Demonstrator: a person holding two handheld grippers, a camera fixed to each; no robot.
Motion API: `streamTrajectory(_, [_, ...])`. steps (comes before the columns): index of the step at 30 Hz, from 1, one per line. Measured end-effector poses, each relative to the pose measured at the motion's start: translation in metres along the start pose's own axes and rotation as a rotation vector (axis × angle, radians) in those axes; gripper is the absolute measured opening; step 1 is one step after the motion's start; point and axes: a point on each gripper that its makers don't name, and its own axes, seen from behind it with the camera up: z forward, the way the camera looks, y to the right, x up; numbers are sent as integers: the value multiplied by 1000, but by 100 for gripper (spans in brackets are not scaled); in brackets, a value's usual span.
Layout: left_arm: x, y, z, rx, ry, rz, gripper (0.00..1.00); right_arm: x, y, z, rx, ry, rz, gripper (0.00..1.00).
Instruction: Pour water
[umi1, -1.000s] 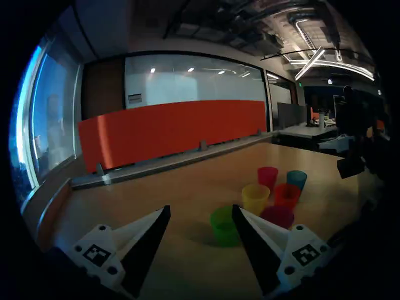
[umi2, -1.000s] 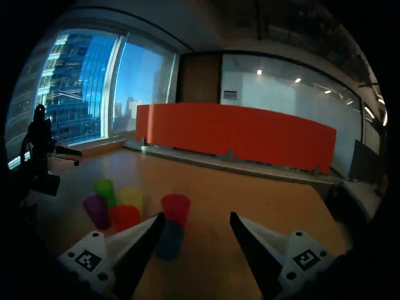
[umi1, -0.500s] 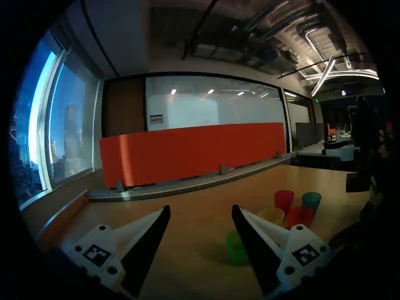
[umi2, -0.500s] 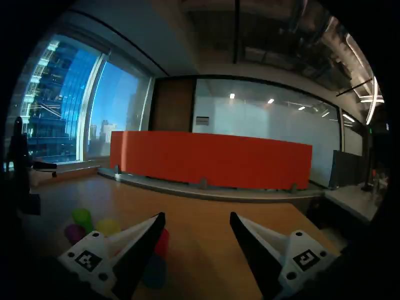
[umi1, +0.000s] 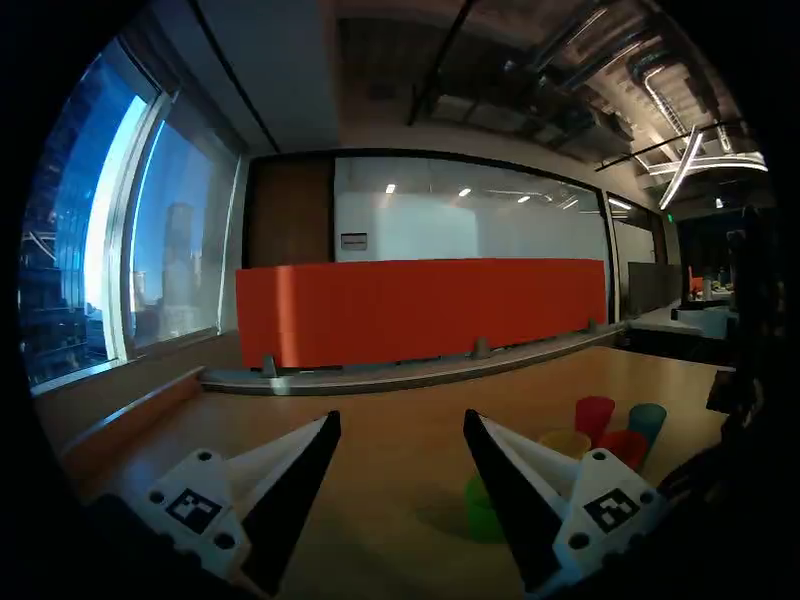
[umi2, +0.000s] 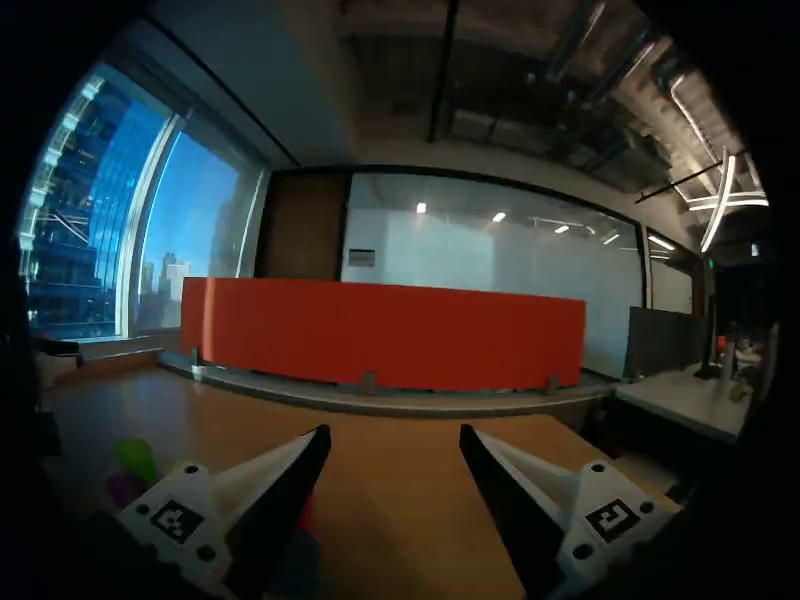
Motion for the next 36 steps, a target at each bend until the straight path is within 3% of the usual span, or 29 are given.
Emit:
streamTrajectory(6, [0,-8,2,53,24,-3,91,-8,3,-1,-25,-13,-11,100])
streamTrajectory(15, [-8,-17,6,118,42,36,91,-16,11,-2,-52,-42,12,100])
streamTrajectory(22, [-22,-21,13,144,44,66,91,-1,11,2,-67,-25,26,100])
streamTrajectory(30, [-43,-39,14,172,34,39,91,-2,7,0,-76,-33,56,100])
streamTrajectory(36, [-58,-45,15,175,11,8,91,-13,13,-5,-96,-64,50,100])
